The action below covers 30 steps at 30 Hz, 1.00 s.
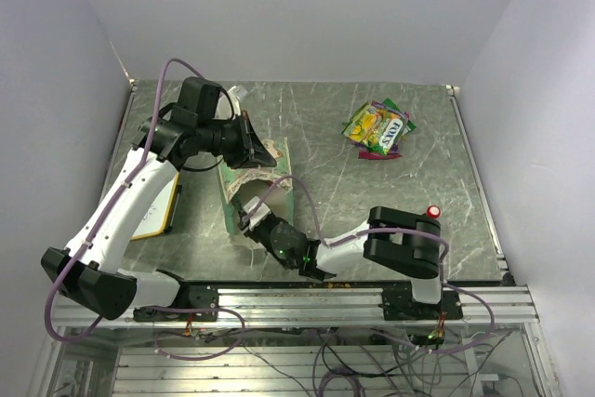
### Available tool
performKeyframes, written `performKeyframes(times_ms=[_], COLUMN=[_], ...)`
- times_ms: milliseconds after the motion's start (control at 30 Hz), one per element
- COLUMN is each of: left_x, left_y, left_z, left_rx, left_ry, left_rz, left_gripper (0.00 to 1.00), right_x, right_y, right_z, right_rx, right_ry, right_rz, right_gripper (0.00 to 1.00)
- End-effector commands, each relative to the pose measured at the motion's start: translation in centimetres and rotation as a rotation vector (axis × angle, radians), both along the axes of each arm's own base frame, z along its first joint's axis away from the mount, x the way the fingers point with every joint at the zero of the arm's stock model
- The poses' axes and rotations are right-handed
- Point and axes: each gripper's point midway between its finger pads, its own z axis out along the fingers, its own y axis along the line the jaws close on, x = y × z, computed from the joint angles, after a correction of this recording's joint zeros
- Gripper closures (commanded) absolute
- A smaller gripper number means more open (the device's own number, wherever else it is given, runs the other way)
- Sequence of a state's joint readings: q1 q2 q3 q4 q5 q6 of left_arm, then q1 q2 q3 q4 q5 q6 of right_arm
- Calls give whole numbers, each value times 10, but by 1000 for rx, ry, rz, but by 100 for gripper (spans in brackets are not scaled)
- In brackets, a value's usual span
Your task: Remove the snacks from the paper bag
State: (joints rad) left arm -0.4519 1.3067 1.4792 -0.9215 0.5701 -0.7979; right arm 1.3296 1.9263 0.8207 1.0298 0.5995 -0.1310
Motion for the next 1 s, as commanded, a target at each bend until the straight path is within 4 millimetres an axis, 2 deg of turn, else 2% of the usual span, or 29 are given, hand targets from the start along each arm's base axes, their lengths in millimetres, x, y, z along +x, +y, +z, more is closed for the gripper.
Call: performKeyframes(times_ms=[0,133,200,267,667,733,800,967], left_x=[-1,0,-2,-3,-18,-20,-21,-17], left_y=[-7,-7,-6,-4,8,11,12,14], left_z=[26,31,33,34,34,33,34,36], left_rx=[-51,-65,-62,-54,-26,-17,-13,-11], left_ry=[-52,-53,-59,-60,-53,-52,-55,-76], left_rz=[-24,-15,-8,-5,17,22,28,52], left_gripper=[93,93,93,93,93,93,93,93], right_x=[16,25,32,42,98,107,110,95], right_y=[5,9,9,8,26,26,27,27], right_z=[20,16,17,3,-18,-21,-23,-6], right_rx=[132,147,167,161,160,158,143,122], right_ry=[-25,-22,-11,6,0,-2,-9,0], right_rz=[-43,-55,-63,-86,-98,-96,-84,-13], right_gripper=[64,55,53,53,44,46,54,72])
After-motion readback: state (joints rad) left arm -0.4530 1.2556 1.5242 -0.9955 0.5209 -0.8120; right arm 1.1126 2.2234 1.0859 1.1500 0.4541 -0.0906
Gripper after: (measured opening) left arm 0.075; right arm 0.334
